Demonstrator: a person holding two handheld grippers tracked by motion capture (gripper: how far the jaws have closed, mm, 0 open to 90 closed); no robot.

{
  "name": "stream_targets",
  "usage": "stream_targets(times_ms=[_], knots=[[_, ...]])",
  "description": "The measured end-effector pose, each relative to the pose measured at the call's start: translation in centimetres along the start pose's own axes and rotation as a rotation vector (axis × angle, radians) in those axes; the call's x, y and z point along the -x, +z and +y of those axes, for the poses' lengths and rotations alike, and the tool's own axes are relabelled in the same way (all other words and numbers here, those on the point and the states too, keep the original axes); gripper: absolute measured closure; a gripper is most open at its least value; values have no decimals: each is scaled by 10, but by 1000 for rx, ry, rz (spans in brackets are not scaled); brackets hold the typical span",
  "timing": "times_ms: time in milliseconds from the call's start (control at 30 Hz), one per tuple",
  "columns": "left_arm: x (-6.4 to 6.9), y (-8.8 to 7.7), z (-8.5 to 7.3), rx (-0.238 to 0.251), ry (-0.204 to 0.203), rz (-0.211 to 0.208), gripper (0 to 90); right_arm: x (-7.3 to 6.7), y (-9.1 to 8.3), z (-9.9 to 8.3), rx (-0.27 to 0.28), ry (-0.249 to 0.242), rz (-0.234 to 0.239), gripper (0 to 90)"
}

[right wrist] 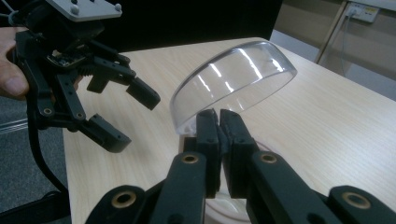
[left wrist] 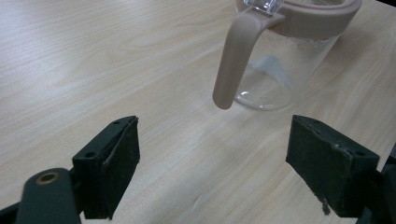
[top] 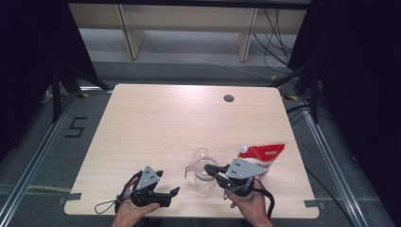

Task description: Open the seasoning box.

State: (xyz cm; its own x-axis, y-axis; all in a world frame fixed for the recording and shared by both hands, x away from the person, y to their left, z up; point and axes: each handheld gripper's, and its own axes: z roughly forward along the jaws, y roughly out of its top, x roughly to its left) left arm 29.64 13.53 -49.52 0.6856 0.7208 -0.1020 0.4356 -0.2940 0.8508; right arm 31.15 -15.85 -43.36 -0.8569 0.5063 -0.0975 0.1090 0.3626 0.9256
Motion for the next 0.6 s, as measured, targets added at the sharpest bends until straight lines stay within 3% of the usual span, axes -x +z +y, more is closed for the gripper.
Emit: stream_targets(times_ms=[133, 167, 233, 267, 300, 367, 400, 500, 567, 600], knots=[[-2, -3, -3, -1, 15, 9, 163, -3, 4, 3, 11, -1, 5, 870], [-2, -4, -4, -2, -8, 15, 163, -3, 5, 4, 11, -2, 4, 869], [-5, -5, -5, -19, 26, 18, 163, -3, 6, 5, 3, -3, 20, 869], [-4, -5, -6, -10, -9, 24, 164, -4, 7, 5, 3, -3, 20, 869], [-5, -5, -7, -12, 13, 22, 164, -4, 8, 6, 8, -9, 19, 869], [-4, -5, -8, -12, -2, 23, 164, -6, 10, 7, 8, -5, 17, 869], [-5, -6, -9, -13, 16, 23, 164, -6, 11, 7, 12, -11, 16, 869], [-4, -6, -9, -17, -2, 29, 164, -8, 13, 9, 13, -9, 26, 869], [-5, -7, -8, -21, 23, 26, 164, -9, 14, 9, 10, -8, 30, 869], [-5, -6, -9, -8, 12, 19, 164, -8, 15, 9, 5, -20, 43, 867]])
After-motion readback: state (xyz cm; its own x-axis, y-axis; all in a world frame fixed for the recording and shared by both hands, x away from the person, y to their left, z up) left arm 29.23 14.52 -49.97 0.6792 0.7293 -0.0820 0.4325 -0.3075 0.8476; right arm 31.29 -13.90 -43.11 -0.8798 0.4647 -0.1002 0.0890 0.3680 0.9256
